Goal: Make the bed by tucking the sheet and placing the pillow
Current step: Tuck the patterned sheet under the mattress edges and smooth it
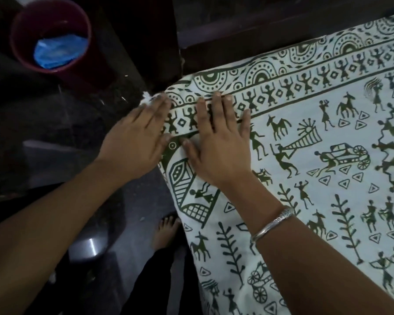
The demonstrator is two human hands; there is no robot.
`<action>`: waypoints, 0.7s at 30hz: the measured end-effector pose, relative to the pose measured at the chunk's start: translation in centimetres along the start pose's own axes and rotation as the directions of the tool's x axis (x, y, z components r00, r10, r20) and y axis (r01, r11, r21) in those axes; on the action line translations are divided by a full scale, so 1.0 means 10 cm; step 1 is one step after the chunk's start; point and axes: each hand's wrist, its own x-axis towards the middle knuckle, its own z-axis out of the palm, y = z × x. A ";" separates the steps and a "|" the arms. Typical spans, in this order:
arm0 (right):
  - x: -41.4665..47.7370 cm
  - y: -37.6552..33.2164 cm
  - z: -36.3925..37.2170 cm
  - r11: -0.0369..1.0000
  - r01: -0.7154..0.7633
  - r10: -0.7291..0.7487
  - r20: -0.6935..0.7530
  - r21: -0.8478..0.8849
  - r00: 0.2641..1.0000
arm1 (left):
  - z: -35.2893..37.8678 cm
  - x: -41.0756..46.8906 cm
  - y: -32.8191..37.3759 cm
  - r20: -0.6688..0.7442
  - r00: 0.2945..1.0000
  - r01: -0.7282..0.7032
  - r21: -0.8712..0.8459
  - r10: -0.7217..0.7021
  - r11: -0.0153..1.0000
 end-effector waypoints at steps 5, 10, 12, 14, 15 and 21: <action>-0.18 -0.24 -0.04 0.977 0.194 -0.200 0.054 0.091 0.978 | -0.05 -0.12 0.12 -0.121 0.988 -0.094 0.016 0.095 0.995; -0.76 -0.21 0.01 0.990 0.003 0.031 -0.237 0.141 0.971 | -0.04 -0.22 0.15 0.039 0.984 -0.177 0.088 0.174 0.980; -1.06 -0.20 0.08 0.987 -0.114 0.131 -0.162 0.110 0.978 | -0.06 -0.24 0.17 0.002 0.989 -0.146 0.120 0.146 0.982; -1.29 -0.21 0.15 0.973 -0.215 0.218 -0.031 0.087 0.975 | 0.00 -0.30 0.35 -0.011 0.945 -0.320 0.165 0.326 0.933; -1.38 -0.23 0.17 0.963 -0.255 0.256 -0.006 0.093 0.967 | 0.06 -0.35 0.45 0.031 0.890 -0.452 0.193 0.455 0.871; -1.57 -0.32 0.24 0.913 -0.390 0.395 -0.015 0.120 0.919 | 0.14 -0.47 0.49 0.168 0.904 -0.419 0.159 0.394 0.894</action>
